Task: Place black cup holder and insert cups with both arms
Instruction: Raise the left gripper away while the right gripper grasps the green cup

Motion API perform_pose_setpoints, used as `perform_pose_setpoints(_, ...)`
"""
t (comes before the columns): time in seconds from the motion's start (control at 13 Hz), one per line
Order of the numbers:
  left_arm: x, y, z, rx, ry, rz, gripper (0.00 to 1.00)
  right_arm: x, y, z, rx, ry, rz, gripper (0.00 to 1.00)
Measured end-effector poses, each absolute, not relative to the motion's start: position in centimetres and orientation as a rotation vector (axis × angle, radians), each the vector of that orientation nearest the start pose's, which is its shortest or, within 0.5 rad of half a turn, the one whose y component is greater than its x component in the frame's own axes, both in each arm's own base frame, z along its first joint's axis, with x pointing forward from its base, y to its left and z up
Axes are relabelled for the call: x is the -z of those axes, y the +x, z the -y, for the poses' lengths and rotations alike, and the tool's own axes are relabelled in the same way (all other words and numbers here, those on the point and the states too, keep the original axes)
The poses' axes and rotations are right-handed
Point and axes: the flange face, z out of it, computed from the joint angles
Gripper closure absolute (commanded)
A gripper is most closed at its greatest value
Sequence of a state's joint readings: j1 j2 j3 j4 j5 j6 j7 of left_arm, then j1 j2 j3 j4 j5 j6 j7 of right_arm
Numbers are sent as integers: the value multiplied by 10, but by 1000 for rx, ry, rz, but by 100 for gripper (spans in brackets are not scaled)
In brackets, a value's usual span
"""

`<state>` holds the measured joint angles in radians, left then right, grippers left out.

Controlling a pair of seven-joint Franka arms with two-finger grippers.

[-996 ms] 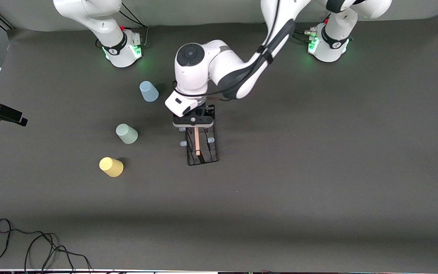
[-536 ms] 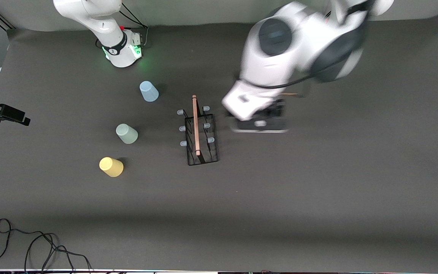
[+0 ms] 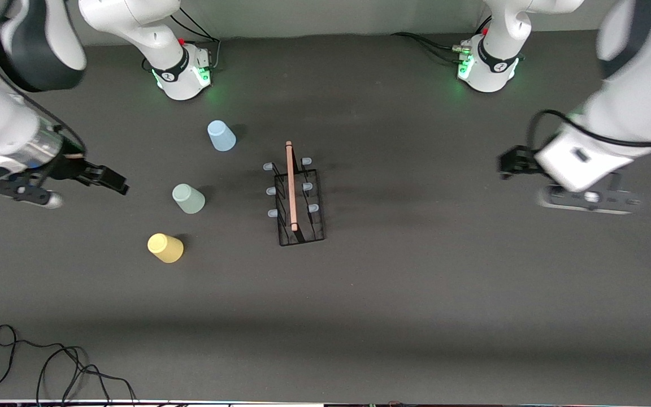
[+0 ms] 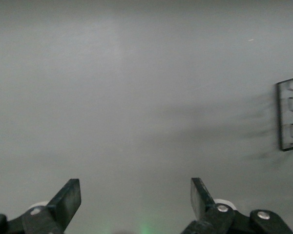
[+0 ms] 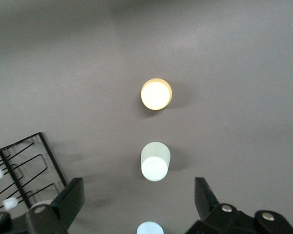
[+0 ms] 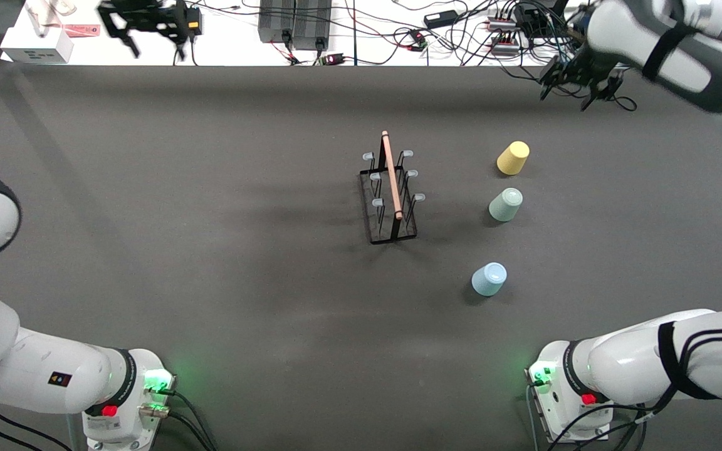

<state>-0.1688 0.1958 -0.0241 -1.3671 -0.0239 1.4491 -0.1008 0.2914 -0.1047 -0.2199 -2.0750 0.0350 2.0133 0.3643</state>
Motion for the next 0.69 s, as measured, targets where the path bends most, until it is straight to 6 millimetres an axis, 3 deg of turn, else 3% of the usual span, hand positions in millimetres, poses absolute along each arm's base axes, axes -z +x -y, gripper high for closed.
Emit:
perform_pose_setpoints(0.08, -593, 586, 94, -178, -3141, -132, 0, -456, 517, -34, 66, -3034, -483, 0)
perform_pose_setpoints(0.23, -589, 573, 70, -163, -3138, -100, 0, -420, 501, -31, 83, -3026, -501, 0)
perform_pose_setpoints(0.69, -601, 547, 38, -139, -3134, -20, 0, -328, 461, -29, 204, -3010, -524, 0)
